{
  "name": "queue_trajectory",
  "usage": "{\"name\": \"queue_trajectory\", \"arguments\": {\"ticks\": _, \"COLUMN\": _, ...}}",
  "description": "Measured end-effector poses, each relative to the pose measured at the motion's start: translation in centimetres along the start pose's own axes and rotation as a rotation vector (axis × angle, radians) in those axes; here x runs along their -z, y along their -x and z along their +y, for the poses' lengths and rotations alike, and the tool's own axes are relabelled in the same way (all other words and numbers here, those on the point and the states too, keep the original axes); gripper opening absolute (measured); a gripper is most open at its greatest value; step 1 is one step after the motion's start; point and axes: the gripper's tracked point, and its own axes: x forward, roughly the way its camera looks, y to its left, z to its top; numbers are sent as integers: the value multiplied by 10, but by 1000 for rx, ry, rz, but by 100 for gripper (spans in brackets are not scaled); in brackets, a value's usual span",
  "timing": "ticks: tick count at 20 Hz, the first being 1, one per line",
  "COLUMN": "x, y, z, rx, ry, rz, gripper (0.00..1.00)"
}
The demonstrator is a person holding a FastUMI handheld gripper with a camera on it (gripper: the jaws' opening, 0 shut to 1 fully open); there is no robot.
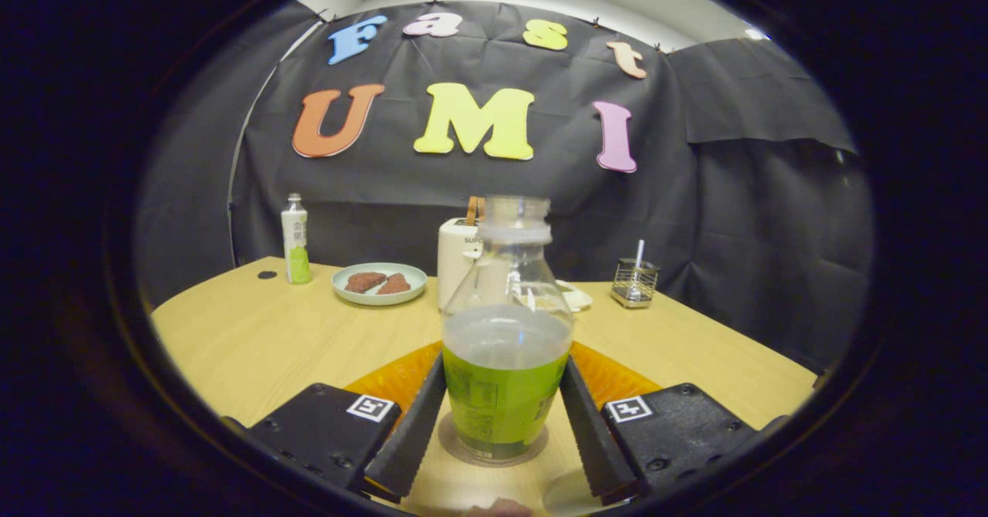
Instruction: Take the bottle from table, then pour the juice into the cup, finally place the bottle on the coaster
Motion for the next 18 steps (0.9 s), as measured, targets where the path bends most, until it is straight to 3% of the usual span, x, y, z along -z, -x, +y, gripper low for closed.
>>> {"name": "queue_trajectory", "arguments": {"ticks": 3, "x": 0, "y": 2, "z": 0, "rx": -19, "ry": -9, "rz": 6, "gripper": 100}}
{"name": "queue_trajectory", "arguments": {"ticks": 12, "x": -20, "y": 17, "z": -1, "rx": -45, "ry": 51, "rz": 22, "gripper": 100}}
{"name": "queue_trajectory", "arguments": {"ticks": 18, "x": -59, "y": 46, "z": -10, "rx": -100, "ry": -13, "rz": 16, "gripper": 100}}
